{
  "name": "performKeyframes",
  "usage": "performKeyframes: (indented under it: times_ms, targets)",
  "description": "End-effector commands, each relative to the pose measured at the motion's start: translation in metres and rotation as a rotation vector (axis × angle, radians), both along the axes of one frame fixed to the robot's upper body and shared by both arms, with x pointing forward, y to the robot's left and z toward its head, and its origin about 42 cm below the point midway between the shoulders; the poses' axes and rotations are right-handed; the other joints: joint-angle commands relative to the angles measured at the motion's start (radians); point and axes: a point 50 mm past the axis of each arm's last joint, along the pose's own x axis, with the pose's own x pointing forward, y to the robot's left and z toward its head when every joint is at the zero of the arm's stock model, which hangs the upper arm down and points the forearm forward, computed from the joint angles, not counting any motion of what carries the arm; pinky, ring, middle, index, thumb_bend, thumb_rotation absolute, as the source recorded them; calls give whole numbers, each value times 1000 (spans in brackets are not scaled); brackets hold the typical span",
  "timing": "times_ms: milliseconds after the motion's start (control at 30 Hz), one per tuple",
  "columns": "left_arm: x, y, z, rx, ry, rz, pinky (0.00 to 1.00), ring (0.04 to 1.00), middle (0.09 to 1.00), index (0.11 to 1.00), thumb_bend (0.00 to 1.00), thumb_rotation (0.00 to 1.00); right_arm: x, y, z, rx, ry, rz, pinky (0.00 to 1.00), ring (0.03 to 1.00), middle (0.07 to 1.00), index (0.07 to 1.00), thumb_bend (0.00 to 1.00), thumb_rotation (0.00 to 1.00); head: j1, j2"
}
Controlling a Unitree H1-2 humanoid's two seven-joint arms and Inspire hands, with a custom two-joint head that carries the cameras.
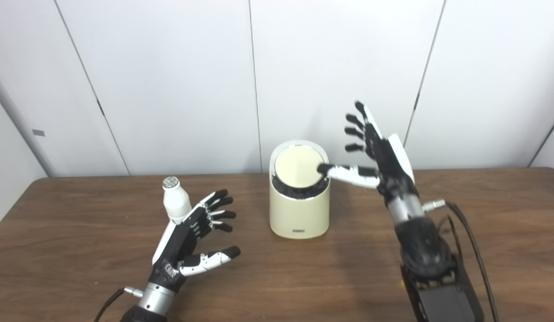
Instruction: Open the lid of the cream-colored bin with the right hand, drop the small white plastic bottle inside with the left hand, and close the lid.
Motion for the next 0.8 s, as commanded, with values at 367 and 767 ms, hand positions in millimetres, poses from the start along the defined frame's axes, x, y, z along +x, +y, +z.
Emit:
performKeyframes:
  times_ms: [367, 767]
  targets:
    - [-9, -5, -20, -13, 44, 9, 632, 751, 854, 898, 761, 168, 36, 39, 44, -78, -52, -9, 708, 892, 949, 984, 809, 240, 9, -1]
    - [-8, -8, -17, -15, 35, 12, 626, 744, 852, 901, 769, 173, 40, 40, 27, -137, -15, -31, 645, 850, 926, 949, 903, 188, 12, 2]
